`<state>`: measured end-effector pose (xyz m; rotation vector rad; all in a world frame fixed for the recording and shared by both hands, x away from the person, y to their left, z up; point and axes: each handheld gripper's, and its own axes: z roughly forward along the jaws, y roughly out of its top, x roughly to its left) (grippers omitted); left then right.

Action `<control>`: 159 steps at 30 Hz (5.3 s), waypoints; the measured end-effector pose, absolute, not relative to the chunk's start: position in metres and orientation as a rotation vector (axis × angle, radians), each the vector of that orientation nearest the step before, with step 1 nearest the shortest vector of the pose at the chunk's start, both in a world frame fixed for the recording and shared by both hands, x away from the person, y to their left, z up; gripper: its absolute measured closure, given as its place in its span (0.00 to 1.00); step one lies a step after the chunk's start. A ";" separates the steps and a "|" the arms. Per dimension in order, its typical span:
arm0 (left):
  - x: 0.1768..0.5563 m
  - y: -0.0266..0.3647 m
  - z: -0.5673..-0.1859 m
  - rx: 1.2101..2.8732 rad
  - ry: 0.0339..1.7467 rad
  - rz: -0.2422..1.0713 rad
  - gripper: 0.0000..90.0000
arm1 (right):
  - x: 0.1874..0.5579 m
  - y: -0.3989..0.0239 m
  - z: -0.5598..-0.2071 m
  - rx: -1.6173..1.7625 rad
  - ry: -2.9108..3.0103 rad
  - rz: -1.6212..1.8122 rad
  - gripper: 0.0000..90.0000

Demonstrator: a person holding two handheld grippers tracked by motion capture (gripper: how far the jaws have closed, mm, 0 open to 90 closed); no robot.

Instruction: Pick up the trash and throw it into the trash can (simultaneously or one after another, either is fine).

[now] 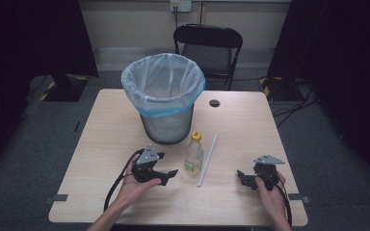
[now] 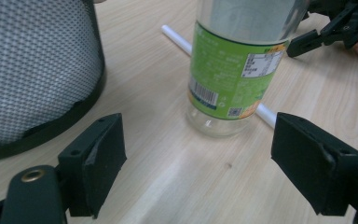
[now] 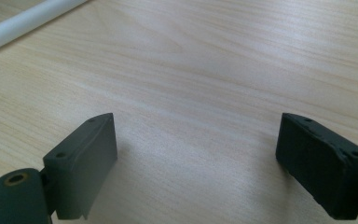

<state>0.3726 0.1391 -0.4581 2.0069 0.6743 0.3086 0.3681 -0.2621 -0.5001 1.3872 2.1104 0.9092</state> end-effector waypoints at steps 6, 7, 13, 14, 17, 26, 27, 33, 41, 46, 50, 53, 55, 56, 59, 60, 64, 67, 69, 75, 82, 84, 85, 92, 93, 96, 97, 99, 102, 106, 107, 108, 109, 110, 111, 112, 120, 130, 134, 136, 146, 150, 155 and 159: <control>0.375 0.128 -0.456 1.978 0.645 0.276 0.20 | 0.368 -0.262 -0.500 1.386 2.112 0.910 0.13; 0.375 0.128 -0.456 1.978 0.645 0.276 0.20 | 0.368 -0.262 -0.500 1.387 2.110 0.909 0.13; 0.379 0.114 -0.455 1.988 0.616 0.252 0.20 | 0.368 -0.262 -0.500 1.387 2.110 0.909 0.13; 0.380 0.111 -0.454 1.989 0.612 0.250 0.20 | 0.368 -0.262 -0.500 1.387 2.110 0.909 0.13; 0.383 0.102 -0.451 1.993 0.587 0.260 0.20 | 0.368 -0.262 -0.500 1.387 2.110 0.909 0.13; 0.394 0.084 -0.459 2.008 0.588 0.238 0.20 | 0.368 -0.262 -0.500 1.388 2.110 0.908 0.13; 0.398 0.081 -0.463 2.013 0.596 0.209 0.20 | 0.368 -0.262 -0.500 1.387 2.110 0.909 0.13; 0.404 0.072 -0.473 2.016 0.595 0.203 0.19 | 0.368 -0.262 -0.500 1.387 2.110 0.909 0.13; 0.407 0.061 -0.479 2.033 0.577 0.243 0.18 | 0.368 -0.262 -0.500 1.388 2.110 0.908 0.13; 0.410 0.060 -0.484 2.011 0.579 0.207 0.17 | 0.368 -0.262 -0.500 1.388 2.110 0.908 0.13; 0.410 0.057 -0.487 2.024 0.575 0.229 0.18 | 0.368 -0.262 -0.500 1.388 2.110 0.908 0.13; 0.409 0.054 -0.489 2.015 0.568 0.245 0.18 | 0.368 -0.262 -0.500 1.385 2.112 0.909 0.13; 0.410 0.054 -0.490 2.013 0.566 0.250 0.19 | 0.368 -0.262 -0.500 1.387 2.111 0.908 0.13; 0.410 0.054 -0.490 2.003 0.564 0.247 0.20 | 0.368 -0.262 -0.500 1.388 2.110 0.908 0.13; 0.412 0.055 -0.491 2.002 0.564 0.273 0.27 | 0.368 -0.262 -0.500 1.388 2.110 0.908 0.13; 0.412 0.055 -0.491 2.007 0.557 0.276 0.29 | 0.368 -0.262 -0.500 1.388 2.110 0.908 0.13; 0.411 0.055 -0.491 2.012 0.552 0.285 0.30 | 0.368 -0.262 -0.500 1.388 2.110 0.908 0.13; 0.411 0.054 -0.490 2.013 0.547 0.294 0.30 | 0.368 -0.262 -0.500 1.386 2.110 0.909 0.13; 0.410 0.054 -0.490 2.021 0.548 0.303 0.31 | 0.368 -0.262 -0.500 1.386 2.110 0.909 0.13; 0.411 0.055 -0.489 2.013 0.573 0.293 0.31 | 0.368 -0.262 -0.500 1.388 2.110 0.908 0.13; 0.413 0.058 -0.488 1.998 0.594 0.279 0.31 | 0.368 -0.262 -0.500 1.388 2.110 0.908 0.13; 0.413 0.059 -0.487 1.996 0.597 0.280 0.31 | 0.368 -0.262 -0.500 1.388 2.110 0.908 0.13; 0.413 0.060 -0.486 1.992 0.598 0.279 0.31 | 0.368 -0.262 -0.500 1.387 2.111 0.908 0.13; 0.411 0.066 -0.474 1.966 0.589 0.271 0.31 | 0.368 -0.262 -0.500 1.388 2.110 0.909 0.13; 0.409 0.066 -0.472 1.970 0.586 0.270 0.31 | 0.368 -0.262 -0.500 1.387 2.110 0.909 0.13; 0.406 0.066 -0.469 1.957 0.594 0.235 0.31 | 0.368 -0.262 -0.500 1.387 2.110 0.909 0.13; 0.402 0.065 -0.465 1.952 0.587 0.228 0.31 | 0.368 -0.262 -0.500 1.389 2.110 0.908 0.13; 0.397 0.064 -0.459 1.954 0.557 0.245 0.31 | 0.368 -0.262 -0.500 1.387 2.111 0.908 0.13; 0.394 0.064 -0.453 1.954 0.545 0.234 0.31 | 0.368 -0.262 -0.500 1.387 2.110 0.909 0.13; 0.393 0.066 -0.447 1.919 0.564 0.185 0.31 | 0.368 -0.262 -0.500 1.386 2.111 0.909 0.13; 0.392 0.067 -0.446 1.917 0.562 0.184 0.31 | 0.368 -0.262 -0.500 1.386 2.111 0.909 0.13; 0.392 0.068 -0.444 1.916 0.562 0.182 0.31 | 0.368 -0.262 -0.500 1.385 2.112 0.909 0.13; 0.391 0.068 -0.444 1.913 0.559 0.177 0.31 | 0.368 -0.262 -0.500 1.386 2.111 0.909 0.13; 0.391 0.068 -0.442 1.913 0.559 0.168 0.31 | 0.368 -0.262 -0.500 1.386 2.111 0.909 0.13; 0.389 0.068 -0.439 1.918 0.551 0.181 0.31 | 0.368 -0.262 -0.500 1.386 2.111 0.909 0.13; 0.389 0.068 -0.439 1.918 0.551 0.181 0.31 | 0.368 -0.262 -0.500 1.387 2.111 0.909 0.13; 0.381 0.069 -0.424 1.915 0.513 0.182 0.31 | 0.368 -0.262 -0.500 1.386 2.111 0.909 0.13; 0.380 0.076 -0.407 1.878 0.518 0.177 0.31 | 0.368 -0.262 -0.500 1.387 2.111 0.909 0.13; 0.381 0.081 -0.395 1.855 0.516 0.199 0.31 | 0.368 -0.262 -0.500 1.389 2.110 0.908 0.13; 0.381 0.082 -0.393 1.857 0.513 0.206 0.31 | 0.368 -0.262 -0.500 1.387 2.110 0.909 0.13; 0.380 0.090 -0.375 1.837 0.498 0.214 0.31 | 0.368 -0.262 -0.500 1.386 2.111 0.909 0.13; 0.380 0.091 -0.367 1.831 0.488 0.220 0.31 | 0.368 -0.262 -0.500 1.387 2.110 0.908 0.13; 0.385 0.093 -0.353 1.811 0.481 0.226 0.31 | 0.368 -0.262 -0.500 1.385 2.112 0.909 0.13; 0.385 0.093 -0.345 1.782 0.479 0.221 0.31 | 0.368 -0.262 -0.500 1.386 2.111 0.909 0.13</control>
